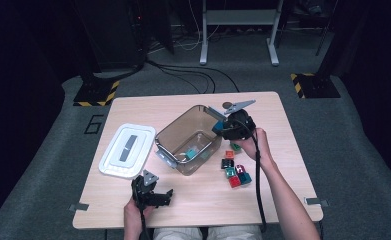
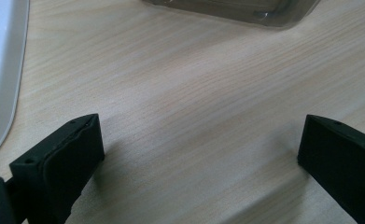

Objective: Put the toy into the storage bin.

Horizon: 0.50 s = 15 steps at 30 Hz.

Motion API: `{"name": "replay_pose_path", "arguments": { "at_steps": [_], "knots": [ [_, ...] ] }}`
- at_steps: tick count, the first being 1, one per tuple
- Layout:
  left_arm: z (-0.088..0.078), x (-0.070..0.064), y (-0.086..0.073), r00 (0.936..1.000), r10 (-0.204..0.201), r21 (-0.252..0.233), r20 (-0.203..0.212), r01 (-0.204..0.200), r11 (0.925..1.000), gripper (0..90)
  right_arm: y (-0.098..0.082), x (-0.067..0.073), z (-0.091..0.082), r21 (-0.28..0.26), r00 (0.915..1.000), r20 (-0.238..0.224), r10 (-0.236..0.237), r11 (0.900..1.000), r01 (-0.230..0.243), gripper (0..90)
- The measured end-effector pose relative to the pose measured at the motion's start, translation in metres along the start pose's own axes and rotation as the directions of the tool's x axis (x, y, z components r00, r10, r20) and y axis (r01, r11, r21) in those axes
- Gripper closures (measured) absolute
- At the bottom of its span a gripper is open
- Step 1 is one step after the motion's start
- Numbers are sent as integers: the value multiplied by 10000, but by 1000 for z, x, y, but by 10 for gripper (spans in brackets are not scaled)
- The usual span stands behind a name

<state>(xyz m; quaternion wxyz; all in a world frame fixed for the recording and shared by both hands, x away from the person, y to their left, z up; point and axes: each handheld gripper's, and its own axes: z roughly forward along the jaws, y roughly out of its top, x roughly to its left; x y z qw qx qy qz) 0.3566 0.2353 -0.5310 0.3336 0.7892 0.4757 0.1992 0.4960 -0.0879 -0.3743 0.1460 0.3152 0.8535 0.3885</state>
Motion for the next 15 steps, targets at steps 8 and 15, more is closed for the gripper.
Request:
{"name": "replay_pose_path", "arguments": {
  "at_steps": [8, 15],
  "knots": [
    [0, 0, 0, 10000, 7, 0, -1, -7, 10000, 1, 7, -2, 17, 301, 10000, -65, 46, 9995, -44, 588],
    [0, 0, 0, 10000, 7, 4, -1, -7, 10000, 1, 11, -3, 27, 499, 9998, -100, 154, 9986, -148, 588]
  ]
}}
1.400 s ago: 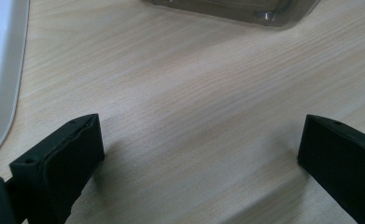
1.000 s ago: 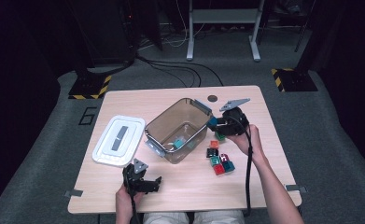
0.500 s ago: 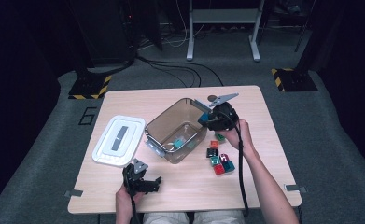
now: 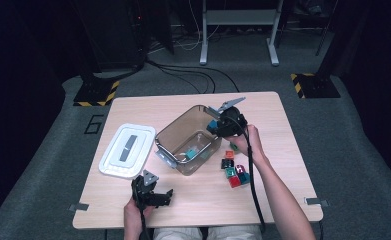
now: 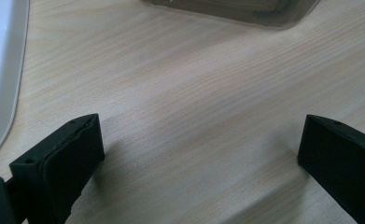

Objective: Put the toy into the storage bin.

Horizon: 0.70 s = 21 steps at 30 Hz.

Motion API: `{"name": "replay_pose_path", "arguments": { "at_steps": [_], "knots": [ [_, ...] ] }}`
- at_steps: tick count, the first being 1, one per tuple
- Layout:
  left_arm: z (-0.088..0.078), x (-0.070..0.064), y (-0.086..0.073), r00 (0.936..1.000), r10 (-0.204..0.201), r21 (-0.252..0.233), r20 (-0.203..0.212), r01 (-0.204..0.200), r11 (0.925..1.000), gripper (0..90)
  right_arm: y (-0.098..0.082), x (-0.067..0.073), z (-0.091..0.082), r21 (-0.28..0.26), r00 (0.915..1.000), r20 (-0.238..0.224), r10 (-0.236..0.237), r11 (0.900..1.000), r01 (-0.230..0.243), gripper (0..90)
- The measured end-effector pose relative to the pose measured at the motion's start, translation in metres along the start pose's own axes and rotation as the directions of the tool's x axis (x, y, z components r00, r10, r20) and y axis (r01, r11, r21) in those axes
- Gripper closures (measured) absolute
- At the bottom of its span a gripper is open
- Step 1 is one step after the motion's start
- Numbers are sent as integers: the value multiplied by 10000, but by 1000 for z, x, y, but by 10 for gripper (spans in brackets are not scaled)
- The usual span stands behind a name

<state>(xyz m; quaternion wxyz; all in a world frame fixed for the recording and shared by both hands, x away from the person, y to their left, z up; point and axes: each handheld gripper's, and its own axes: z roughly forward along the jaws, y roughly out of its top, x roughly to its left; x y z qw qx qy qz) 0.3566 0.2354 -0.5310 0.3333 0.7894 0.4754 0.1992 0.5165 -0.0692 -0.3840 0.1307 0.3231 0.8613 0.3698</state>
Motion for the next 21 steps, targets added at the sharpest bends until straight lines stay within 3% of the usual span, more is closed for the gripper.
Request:
{"name": "replay_pose_path", "arguments": {
  "at_steps": [11, 17, 21],
  "knots": [
    [0, 0, 0, 10000, -12, -45, -34, 12, 10000, 1, 3, 0, 13, 304, 10000, -37, 39, 9995, -38, 565],
    [0, 0, 0, 10000, -19, -48, -34, 19, 10000, 1, 2, 0, 13, 477, 9998, -25, 211, 9986, -209, 315],
    [0, 0, 0, 10000, -11, -9, -1, 11, 10000, 1, -1, 1, 4, 122, 9998, -45, 197, 9997, -196, 187]
  ]
}}
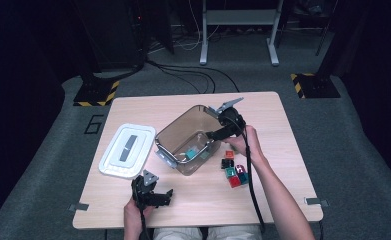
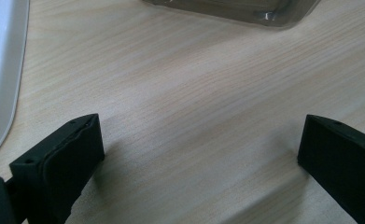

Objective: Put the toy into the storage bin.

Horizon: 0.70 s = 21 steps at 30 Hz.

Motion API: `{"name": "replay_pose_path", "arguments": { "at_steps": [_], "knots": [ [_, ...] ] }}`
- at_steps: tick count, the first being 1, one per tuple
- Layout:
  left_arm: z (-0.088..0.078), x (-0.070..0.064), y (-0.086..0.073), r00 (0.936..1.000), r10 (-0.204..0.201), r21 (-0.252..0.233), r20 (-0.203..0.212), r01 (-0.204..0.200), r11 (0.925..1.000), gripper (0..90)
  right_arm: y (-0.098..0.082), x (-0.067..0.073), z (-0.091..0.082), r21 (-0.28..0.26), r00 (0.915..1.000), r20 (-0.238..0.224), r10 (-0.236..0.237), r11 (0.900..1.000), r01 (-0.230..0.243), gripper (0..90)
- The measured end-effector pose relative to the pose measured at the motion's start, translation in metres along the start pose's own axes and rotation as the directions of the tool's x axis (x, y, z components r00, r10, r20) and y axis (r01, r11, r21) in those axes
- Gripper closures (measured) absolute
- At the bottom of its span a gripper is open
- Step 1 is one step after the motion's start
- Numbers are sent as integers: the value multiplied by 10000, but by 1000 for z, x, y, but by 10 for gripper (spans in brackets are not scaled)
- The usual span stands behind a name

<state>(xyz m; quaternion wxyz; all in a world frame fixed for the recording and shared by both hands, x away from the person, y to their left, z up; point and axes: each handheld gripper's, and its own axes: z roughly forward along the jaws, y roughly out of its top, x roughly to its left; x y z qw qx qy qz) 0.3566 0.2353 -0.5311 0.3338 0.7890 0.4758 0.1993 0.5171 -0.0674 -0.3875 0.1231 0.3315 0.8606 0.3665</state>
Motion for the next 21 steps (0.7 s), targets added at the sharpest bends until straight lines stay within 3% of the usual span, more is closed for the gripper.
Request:
{"name": "replay_pose_path", "arguments": {
  "at_steps": [9, 21],
  "knots": [
    [0, 0, 0, 10000, -3, 1, 0, 3, 10000, 1, -13, -1, -27, -561, 9998, 195, 3, 9984, 8, 135],
    [0, 0, 0, 10000, -1, 2, -2, 1, 10000, 1, -44, -15, -36, -388, 9978, 550, 363, 9987, -342, 134]
  ]
}}
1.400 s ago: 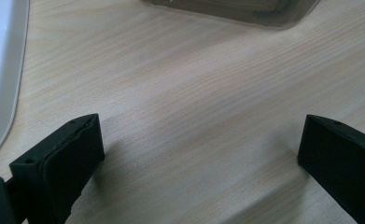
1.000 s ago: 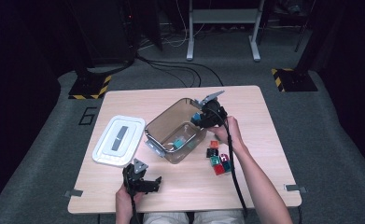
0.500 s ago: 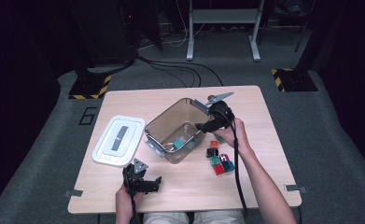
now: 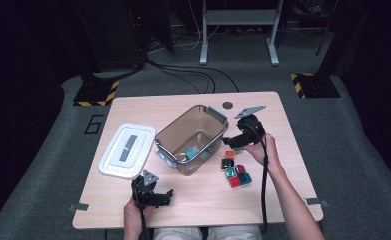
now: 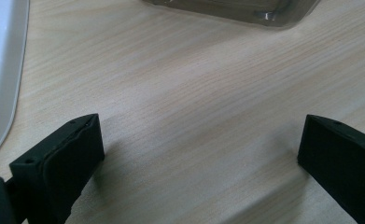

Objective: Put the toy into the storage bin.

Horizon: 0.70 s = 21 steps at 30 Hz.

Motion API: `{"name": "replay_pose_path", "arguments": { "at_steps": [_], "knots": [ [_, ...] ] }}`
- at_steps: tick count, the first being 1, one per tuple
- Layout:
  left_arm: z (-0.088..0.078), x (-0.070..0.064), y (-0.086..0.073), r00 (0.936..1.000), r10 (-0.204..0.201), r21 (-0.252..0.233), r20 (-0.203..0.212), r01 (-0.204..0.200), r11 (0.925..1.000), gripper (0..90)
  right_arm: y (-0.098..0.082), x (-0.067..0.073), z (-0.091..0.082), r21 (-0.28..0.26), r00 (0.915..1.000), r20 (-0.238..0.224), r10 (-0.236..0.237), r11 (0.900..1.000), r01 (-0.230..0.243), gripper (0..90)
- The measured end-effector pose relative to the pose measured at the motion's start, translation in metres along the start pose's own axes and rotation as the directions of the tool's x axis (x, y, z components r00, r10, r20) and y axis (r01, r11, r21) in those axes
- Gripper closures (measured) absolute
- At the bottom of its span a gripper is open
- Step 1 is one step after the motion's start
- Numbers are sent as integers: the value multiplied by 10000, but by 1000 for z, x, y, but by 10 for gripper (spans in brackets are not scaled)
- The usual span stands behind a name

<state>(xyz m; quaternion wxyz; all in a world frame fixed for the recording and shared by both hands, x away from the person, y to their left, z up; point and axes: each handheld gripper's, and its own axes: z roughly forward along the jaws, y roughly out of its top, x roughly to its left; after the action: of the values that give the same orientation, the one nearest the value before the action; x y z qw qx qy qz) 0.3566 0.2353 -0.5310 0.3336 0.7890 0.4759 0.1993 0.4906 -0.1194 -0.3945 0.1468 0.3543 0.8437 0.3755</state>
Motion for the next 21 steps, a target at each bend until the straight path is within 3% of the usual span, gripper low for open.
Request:
{"name": "replay_pose_path", "arguments": {
  "at_steps": [9, 21],
  "knots": [
    [0, 0, 0, 10000, 2, 0, 0, -2, 10000, 1, -26, -15, 12, 453, 9992, 293, 276, 9986, -289, 111],
    [0, 0, 0, 10000, 3, 1, 0, -3, 10000, 1, -56, -37, 38, 995, 9929, 391, 1120, 9883, -1154, 123]
  ]
}}
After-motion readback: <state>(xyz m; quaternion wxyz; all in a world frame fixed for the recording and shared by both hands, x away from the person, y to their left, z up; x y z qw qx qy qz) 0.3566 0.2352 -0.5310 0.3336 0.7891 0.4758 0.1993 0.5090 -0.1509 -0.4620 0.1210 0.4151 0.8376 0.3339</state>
